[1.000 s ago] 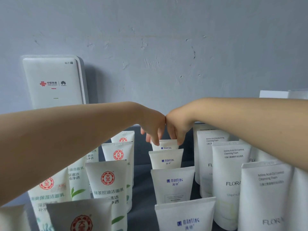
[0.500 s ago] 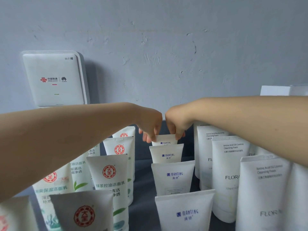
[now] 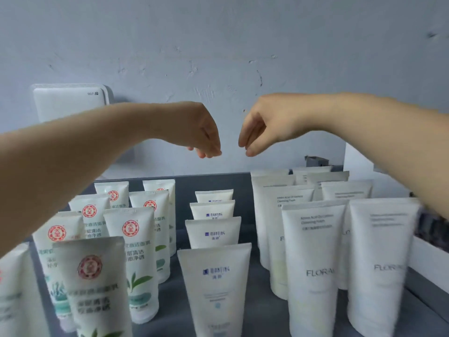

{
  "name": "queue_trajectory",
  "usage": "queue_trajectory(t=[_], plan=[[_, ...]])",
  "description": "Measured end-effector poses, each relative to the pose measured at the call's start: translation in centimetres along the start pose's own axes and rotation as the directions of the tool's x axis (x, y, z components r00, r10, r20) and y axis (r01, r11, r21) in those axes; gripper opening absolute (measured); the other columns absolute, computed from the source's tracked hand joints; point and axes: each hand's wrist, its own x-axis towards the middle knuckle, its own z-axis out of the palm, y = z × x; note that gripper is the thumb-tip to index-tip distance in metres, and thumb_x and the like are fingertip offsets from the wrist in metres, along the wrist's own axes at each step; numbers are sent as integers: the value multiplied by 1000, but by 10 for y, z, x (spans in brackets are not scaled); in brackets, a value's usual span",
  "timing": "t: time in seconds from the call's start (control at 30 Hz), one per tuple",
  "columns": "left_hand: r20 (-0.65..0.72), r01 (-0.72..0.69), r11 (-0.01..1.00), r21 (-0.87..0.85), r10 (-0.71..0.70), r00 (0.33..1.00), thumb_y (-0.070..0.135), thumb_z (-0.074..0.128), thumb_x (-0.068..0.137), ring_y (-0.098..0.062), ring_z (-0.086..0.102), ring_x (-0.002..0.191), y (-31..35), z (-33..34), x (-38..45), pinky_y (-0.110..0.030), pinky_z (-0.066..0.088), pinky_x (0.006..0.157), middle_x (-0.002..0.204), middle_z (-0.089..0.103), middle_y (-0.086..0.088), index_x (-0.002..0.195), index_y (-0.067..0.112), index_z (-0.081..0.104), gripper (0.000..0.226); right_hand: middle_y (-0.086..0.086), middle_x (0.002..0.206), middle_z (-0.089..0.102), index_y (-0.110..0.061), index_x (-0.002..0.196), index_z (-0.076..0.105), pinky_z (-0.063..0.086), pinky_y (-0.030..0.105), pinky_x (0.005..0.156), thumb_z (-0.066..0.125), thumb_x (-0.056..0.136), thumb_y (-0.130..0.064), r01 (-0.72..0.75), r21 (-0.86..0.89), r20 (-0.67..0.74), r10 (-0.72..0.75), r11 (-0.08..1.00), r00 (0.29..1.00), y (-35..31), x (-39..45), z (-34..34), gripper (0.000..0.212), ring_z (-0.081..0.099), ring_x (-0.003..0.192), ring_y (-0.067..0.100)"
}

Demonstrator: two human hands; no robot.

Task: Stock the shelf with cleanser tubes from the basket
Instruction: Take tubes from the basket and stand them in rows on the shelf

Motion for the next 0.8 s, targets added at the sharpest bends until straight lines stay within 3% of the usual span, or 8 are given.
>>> queue_trajectory(t=[0.1,0.27,0.4,0.5,0.63,0.7,0.8], plan=[[-68,9,997,-80,-14,998,29,68,80,-15,68,91,32,6,-28,-28,50,91,86,74,6,93,22,73,15,-4,91,75,-26,92,72,52,32,93,72,76,-30,15,74,-35,-13,997,999,5,-43,-8,17,69,92,12],[-115,-13,976,-216,-13,993,39,67,75,10,64,83,69,27,-64,-6,46,83,87,71,25,94,34,69,19,-12,85,74,-29,84,71,52,23,90,74,71,-30,41,227,-66,-26,973,997,30,-100,-3,13,68,83,1],[-139,-46,960,-275,8,990,38,68,76,10,64,86,95,48,-74,-6,48,83,93,69,20,98,33,65,23,-15,87,71,-29,84,68,52,16,84,75,71,-23,40,338,-115,-1,940,993,55,-131,9,16,67,84,-1],[-183,-64,898,-435,-19,983,27,72,76,0,66,91,109,64,-75,-16,50,89,99,69,12,105,25,64,30,-10,84,74,-25,85,70,51,11,84,78,67,-20,7,459,-162,76,888,984,73,-154,19,21,69,82,1],[-233,-56,711,-701,-154,960,8,73,76,-12,67,93,117,94,-75,-35,51,95,103,69,-1,106,18,60,34,-9,92,73,-21,94,70,50,6,80,79,68,-14,-45,563,-129,142,825,981,87,-173,42,28,67,84,-4],[-265,-67,626,-777,-228,937,3,73,76,-16,66,89,119,109,-76,-45,51,94,101,69,-1,103,20,57,36,-10,96,71,-22,95,68,51,10,81,78,69,-9,-56,627,-152,192,777,970,91,-178,56,31,67,84,-2],[-314,-102,555,-826,-302,900,9,80,69,-24,66,88,124,129,-79,-52,50,90,96,68,-1,101,23,56,42,-7,90,73,-22,94,63,55,17,77,73,72,4,-34,783,-161,256,621,953,95,-184,80,35,69,81,4]])
